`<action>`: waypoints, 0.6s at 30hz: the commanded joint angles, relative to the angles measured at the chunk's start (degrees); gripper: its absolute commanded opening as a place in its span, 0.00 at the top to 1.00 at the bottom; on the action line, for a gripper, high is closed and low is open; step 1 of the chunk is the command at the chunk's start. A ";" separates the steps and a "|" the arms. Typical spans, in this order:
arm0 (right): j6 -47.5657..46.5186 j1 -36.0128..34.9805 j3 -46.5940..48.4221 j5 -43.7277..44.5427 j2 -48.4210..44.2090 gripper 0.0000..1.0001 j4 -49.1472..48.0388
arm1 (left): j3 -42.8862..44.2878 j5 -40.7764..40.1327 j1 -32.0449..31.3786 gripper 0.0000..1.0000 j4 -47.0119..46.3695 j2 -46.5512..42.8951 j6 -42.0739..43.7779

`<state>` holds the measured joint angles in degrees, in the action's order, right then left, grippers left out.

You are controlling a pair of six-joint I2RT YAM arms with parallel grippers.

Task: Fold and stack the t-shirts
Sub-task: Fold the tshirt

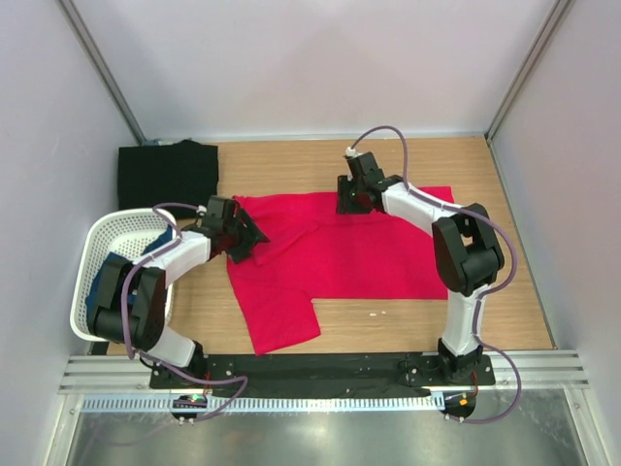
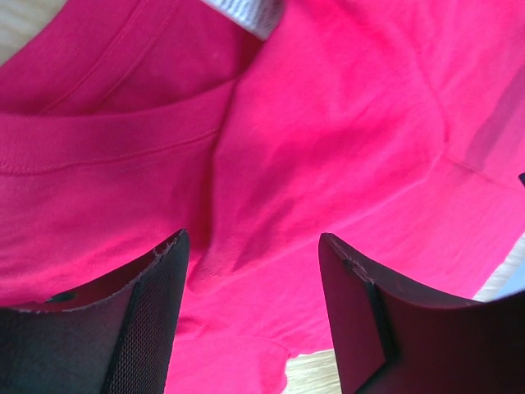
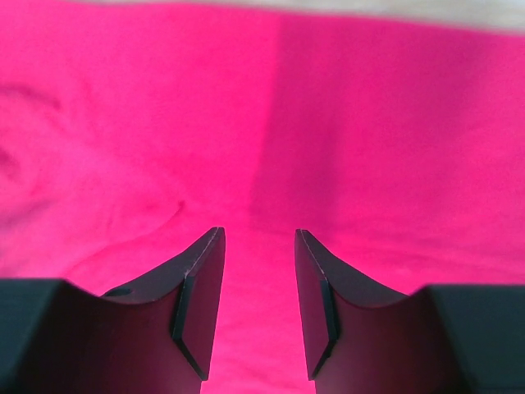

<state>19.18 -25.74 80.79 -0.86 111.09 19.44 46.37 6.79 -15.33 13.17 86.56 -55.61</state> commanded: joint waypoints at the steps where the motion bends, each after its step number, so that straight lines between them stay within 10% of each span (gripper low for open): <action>1: 3.84 -1.68 -1.78 -2.39 -3.07 0.55 -2.56 | -1.45 -0.72 -0.49 0.35 -1.22 -0.43 -1.69; 6: 7.27 -4.23 -2.75 -3.97 -2.90 0.55 -4.41 | -2.07 -0.90 -0.84 0.43 -1.39 -0.43 -1.51; 13: 10.61 -7.48 -3.10 -3.27 -2.02 0.55 -5.64 | -1.37 0.33 -1.28 1.00 -1.39 -0.43 -2.04; 18: 11.76 -9.33 -3.45 -2.30 -2.80 0.55 -5.82 | 0.30 0.33 -1.28 1.00 1.41 -3.77 -4.58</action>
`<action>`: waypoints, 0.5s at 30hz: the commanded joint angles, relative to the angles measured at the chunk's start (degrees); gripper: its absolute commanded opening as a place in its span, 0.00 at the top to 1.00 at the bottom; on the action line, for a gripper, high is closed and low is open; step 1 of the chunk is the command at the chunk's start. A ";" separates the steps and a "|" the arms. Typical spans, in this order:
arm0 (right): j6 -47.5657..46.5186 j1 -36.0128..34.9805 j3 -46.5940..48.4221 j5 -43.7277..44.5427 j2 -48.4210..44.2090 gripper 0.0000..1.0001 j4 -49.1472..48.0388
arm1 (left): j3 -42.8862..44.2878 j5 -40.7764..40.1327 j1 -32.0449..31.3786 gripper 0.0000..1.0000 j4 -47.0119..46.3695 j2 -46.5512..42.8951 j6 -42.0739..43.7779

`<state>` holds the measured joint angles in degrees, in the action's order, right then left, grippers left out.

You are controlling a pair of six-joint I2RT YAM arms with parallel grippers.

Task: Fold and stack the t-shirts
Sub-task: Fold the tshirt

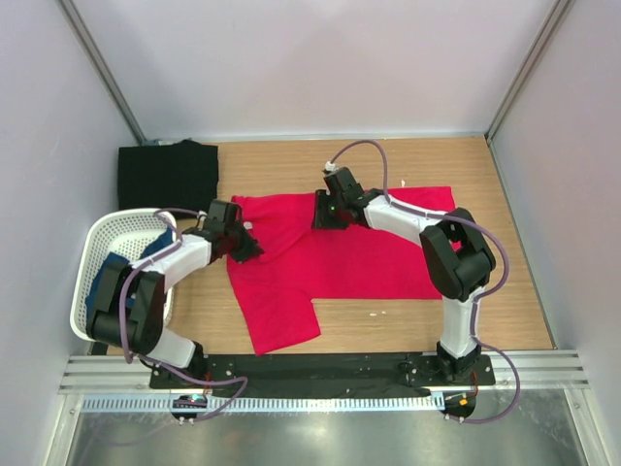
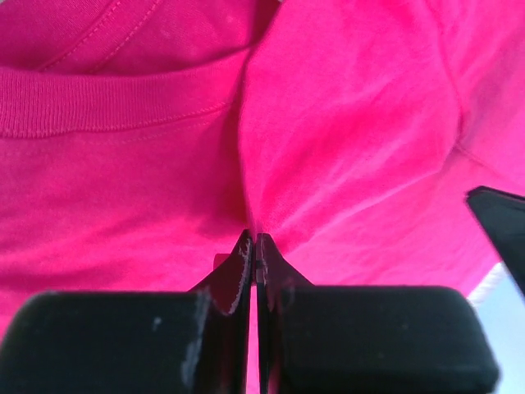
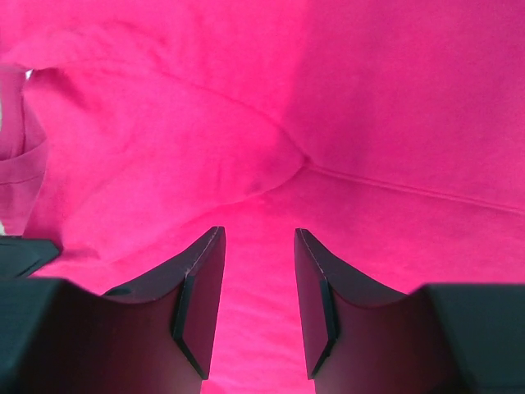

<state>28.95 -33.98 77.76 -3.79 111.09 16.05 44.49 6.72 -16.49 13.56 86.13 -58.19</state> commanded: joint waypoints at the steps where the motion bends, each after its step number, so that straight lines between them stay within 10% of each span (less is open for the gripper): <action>1: 2.51 -1.79 -0.67 0.89 -2.89 0.55 -2.43 | 2.18 0.14 -0.21 1.00 1.72 -4.99 -2.97; 15: 2.69 -3.11 -4.19 4.58 -5.36 0.55 -3.39 | 0.07 -2.67 -0.91 1.00 2.26 -15.29 -19.49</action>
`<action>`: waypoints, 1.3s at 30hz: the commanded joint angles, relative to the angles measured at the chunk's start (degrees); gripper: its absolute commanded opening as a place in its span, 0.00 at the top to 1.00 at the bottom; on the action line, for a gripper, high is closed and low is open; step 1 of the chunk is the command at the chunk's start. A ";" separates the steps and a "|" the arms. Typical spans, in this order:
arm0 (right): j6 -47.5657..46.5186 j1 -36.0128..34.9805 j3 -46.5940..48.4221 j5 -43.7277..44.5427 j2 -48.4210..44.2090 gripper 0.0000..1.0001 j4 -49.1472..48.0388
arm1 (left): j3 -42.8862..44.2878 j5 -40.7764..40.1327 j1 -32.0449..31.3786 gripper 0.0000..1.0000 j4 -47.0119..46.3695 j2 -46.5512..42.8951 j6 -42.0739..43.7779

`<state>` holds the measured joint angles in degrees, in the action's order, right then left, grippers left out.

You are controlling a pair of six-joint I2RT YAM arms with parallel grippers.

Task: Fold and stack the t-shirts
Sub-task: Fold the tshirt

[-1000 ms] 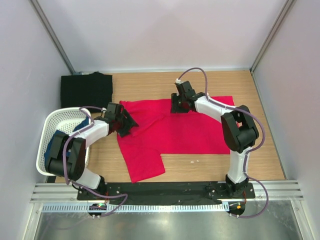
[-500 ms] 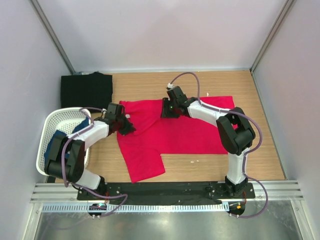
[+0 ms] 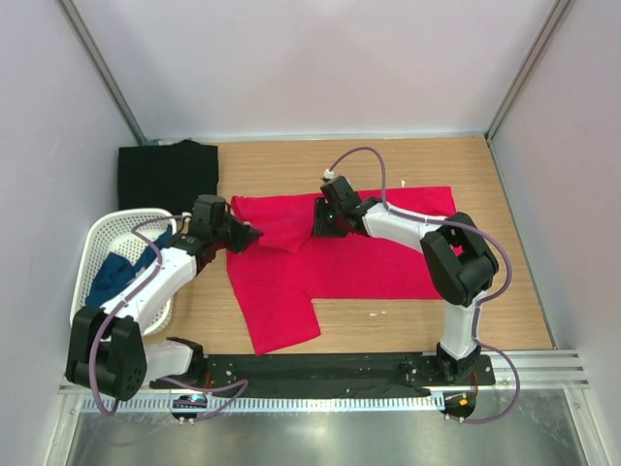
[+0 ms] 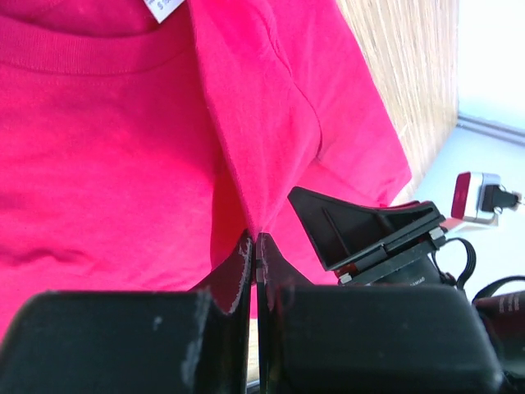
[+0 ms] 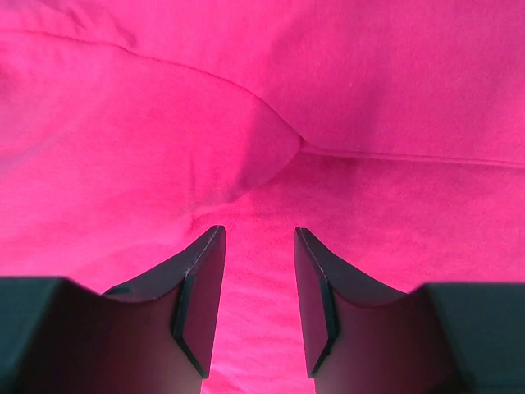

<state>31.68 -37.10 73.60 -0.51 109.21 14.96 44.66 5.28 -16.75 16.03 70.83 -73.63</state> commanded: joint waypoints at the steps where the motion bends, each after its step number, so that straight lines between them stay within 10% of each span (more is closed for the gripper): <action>1: -0.30 -0.07 -0.39 -1.65 -3.39 0.55 -2.57 | -0.19 -1.41 -0.65 1.00 -0.21 0.10 -4.59; 39: 5.85 -7.46 4.00 3.77 5.22 0.61 -4.41 | -5.91 -7.04 -1.00 1.00 -2.50 4.41 -7.76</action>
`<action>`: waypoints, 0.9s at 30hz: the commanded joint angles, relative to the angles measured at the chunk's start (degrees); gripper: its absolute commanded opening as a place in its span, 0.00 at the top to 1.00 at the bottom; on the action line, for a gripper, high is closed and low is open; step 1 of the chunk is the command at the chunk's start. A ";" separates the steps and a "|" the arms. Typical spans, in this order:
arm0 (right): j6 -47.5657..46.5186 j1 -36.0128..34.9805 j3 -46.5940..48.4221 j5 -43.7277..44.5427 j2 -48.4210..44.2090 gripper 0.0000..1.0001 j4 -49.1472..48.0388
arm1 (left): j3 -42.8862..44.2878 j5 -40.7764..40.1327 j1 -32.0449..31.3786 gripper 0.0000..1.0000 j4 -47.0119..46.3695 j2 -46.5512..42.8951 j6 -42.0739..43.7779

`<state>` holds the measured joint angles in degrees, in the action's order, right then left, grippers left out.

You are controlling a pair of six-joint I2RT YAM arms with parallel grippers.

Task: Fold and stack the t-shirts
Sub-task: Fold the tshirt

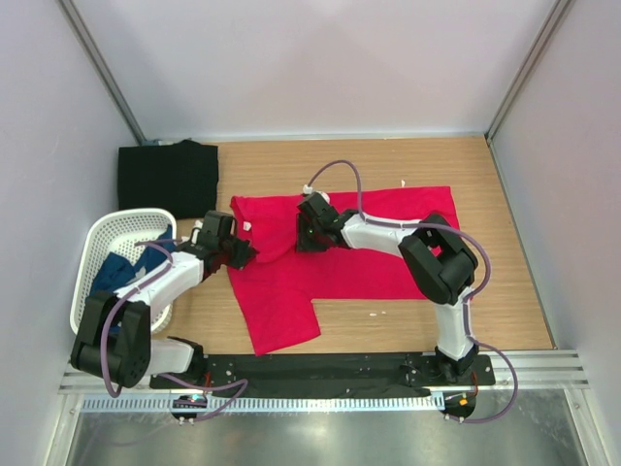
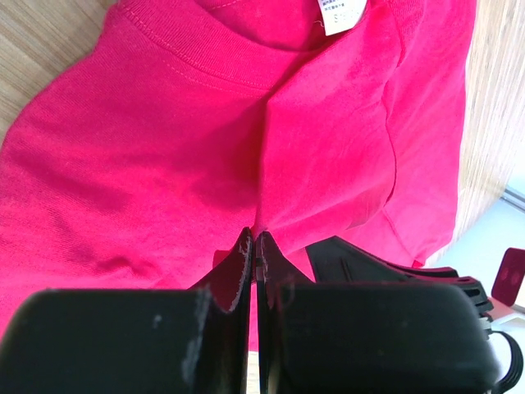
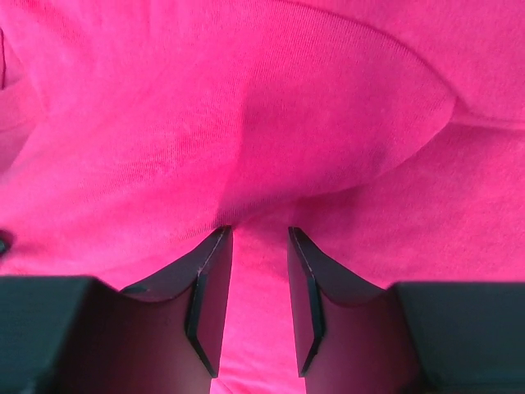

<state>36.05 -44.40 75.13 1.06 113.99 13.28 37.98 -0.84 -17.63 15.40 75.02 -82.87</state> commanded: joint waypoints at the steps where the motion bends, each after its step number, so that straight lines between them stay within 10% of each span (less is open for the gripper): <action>1: 1.65 -0.25 2.91 2.28 0.70 0.61 -2.64 | 0.78 -1.00 -0.13 1.00 -1.86 0.30 1.40; 10: 1.92 -1.04 4.41 1.22 2.81 0.66 -2.82 | 0.61 -0.92 -0.13 1.00 -1.86 0.39 1.83; 20: 0.60 -1.04 4.58 0.87 1.32 0.99 -1.16 | 0.87 -0.92 -0.13 1.00 -1.78 0.65 2.19; 27: -2.04 -1.04 5.38 2.63 -3.69 0.99 4.03 | 0.78 -1.00 -0.13 1.00 -1.60 0.56 2.62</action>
<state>35.90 -45.01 78.35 2.07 116.03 14.94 37.98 -0.86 -17.63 15.00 75.29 -81.62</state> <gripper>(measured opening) 0.025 0.006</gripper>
